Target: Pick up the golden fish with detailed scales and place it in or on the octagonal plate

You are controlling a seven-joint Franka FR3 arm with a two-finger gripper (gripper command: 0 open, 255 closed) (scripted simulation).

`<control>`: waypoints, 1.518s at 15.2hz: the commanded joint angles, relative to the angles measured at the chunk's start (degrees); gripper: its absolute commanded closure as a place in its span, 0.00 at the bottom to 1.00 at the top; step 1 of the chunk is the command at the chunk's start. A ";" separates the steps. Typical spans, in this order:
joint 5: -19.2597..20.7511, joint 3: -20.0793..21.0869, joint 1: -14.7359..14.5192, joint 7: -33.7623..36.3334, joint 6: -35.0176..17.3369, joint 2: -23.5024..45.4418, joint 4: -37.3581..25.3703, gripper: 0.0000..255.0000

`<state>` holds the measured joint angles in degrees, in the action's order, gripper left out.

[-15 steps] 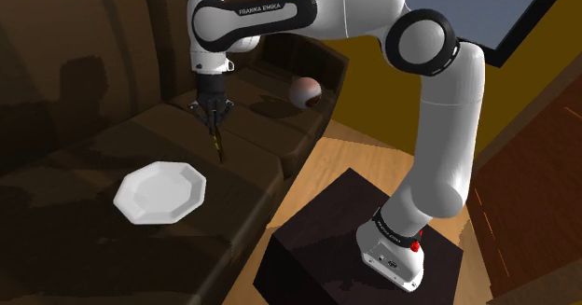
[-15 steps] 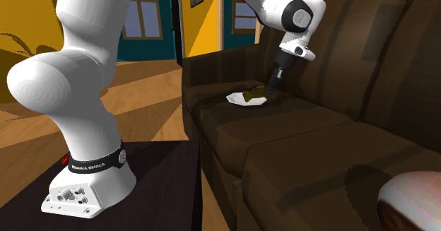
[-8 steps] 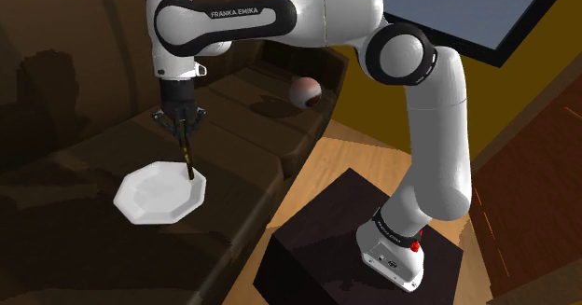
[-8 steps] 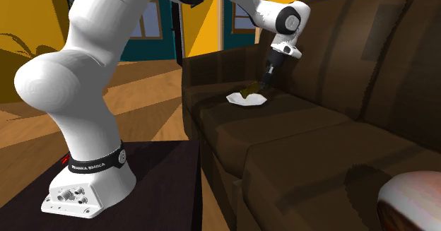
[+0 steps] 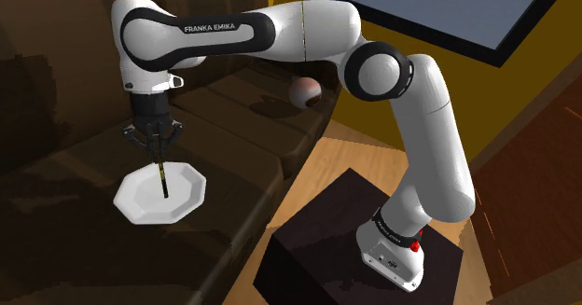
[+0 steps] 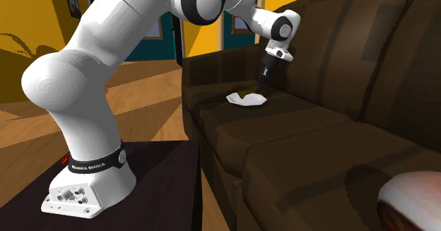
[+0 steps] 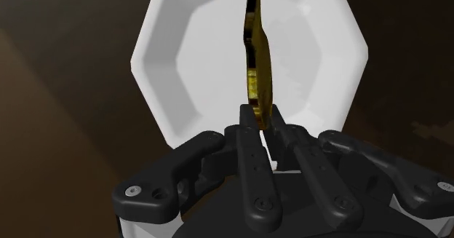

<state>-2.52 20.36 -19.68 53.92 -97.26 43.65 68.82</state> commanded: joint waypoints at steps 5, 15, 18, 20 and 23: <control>0.28 -0.29 -0.09 -0.49 -3.53 1.54 2.06 1.00; 0.43 -0.44 -0.14 -0.74 -5.00 2.36 2.76 1.00; 0.43 -0.44 -0.14 -0.74 -5.00 2.36 2.76 0.00; 0.43 -0.44 -0.14 -0.74 -5.00 2.36 2.76 0.00; 0.50 -0.48 -0.13 -0.67 -1.03 2.58 -1.42 0.00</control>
<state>-2.11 19.94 -19.69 53.19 -100.08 45.77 69.62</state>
